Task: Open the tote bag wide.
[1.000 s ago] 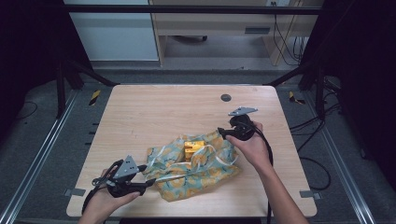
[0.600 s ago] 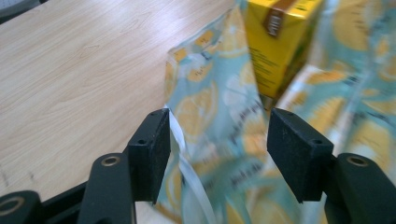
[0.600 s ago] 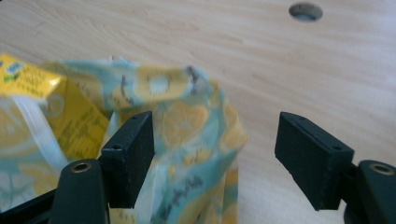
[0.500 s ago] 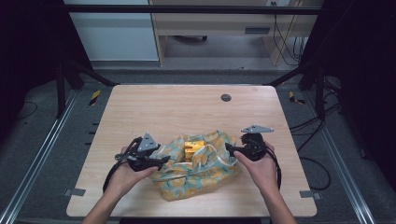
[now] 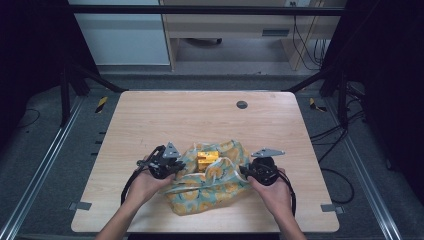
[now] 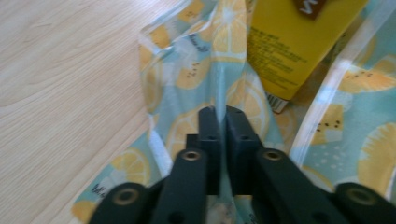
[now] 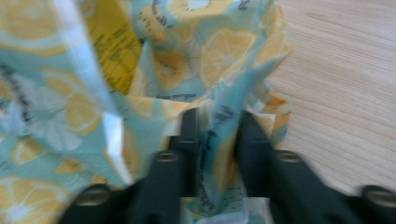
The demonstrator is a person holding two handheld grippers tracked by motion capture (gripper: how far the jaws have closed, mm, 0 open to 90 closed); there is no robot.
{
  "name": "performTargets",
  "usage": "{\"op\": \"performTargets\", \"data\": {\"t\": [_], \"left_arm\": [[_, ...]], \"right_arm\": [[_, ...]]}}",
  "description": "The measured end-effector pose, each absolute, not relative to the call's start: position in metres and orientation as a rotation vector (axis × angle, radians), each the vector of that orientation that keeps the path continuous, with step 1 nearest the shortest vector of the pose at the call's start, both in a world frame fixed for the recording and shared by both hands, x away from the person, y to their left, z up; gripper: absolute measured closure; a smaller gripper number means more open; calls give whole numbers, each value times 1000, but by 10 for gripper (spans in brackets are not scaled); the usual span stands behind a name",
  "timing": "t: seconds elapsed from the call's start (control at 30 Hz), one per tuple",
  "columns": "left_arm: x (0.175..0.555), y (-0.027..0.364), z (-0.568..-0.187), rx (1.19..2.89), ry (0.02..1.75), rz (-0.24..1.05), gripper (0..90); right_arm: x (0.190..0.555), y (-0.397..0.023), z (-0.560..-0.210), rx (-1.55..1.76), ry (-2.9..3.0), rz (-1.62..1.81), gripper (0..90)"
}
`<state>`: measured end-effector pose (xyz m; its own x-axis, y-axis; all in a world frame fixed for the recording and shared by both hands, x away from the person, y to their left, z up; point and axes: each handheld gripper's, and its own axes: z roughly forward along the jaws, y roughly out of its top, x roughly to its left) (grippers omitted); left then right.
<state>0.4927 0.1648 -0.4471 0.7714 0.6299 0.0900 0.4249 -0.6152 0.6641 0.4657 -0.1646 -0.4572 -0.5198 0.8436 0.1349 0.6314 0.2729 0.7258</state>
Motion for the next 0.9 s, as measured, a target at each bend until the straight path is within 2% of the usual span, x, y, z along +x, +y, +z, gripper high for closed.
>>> {"op": "performTargets", "data": {"t": [0.03, 0.1, 0.27, 0.43, 0.9], "left_arm": [[493, 167, -445, 2316, 794, 437, 900], [494, 172, -442, 2287, 821, 462, 900], [501, 189, -439, 2225, 897, 511, 900], [508, 197, -446, 2226, 943, 507, 900], [512, 195, -453, 2232, 945, 493, 900]], "right_arm": [[464, -164, -456, 1352, 2276, 1099, 854], [462, -166, -455, 1322, 2290, 1097, 889], [453, -172, -452, 1266, 2328, 1058, 897], [451, -181, -458, 1229, 2357, 990, 898], [458, -195, -471, 1231, 2374, 949, 900]]}}
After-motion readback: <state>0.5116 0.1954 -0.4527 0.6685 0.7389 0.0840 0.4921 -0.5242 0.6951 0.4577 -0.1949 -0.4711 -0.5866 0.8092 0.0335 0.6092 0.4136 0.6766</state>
